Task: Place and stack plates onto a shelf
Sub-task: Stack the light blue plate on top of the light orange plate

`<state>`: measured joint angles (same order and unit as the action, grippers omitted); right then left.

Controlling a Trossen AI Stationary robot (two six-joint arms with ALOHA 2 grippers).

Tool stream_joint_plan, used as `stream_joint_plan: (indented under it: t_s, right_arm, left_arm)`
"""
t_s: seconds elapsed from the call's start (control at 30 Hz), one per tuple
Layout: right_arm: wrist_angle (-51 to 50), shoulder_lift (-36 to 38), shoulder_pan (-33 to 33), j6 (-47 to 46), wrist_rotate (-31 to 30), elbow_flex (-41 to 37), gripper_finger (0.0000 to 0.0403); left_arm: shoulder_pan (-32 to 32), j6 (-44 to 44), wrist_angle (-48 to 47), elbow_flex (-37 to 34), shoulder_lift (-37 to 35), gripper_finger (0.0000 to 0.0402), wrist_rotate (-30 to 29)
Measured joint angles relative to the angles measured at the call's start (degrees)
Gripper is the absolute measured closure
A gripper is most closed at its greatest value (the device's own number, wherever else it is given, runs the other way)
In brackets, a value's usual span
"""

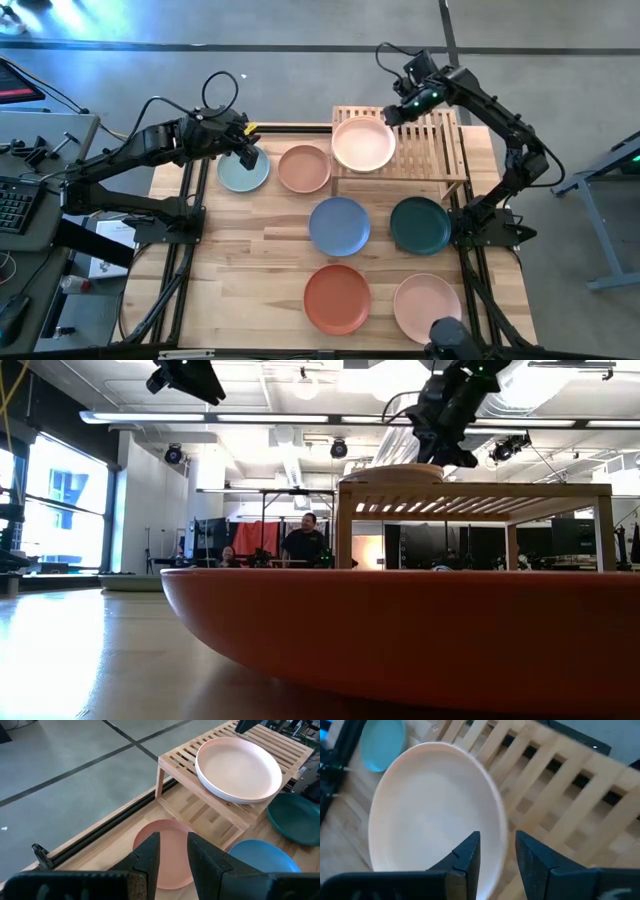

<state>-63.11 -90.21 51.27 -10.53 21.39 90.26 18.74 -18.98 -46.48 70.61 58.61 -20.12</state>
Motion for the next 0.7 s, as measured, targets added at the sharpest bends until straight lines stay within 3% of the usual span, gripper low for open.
stream_joint_plan:
  t_s: [0.23,0.7]
  right_arm:
    - [-2.1,-0.2,-4.9,-0.2,-0.4,0.0,0.0302]
    - [-4.6,-1.4,-11.8,-4.1,-9.4,0.0,0.0302]
  left_arm:
    - [0.0,-0.4,0.0,0.0,0.0,0.0316,0.0]
    - [0.0,-0.4,0.0,0.0,2.5,0.0316,0.0]
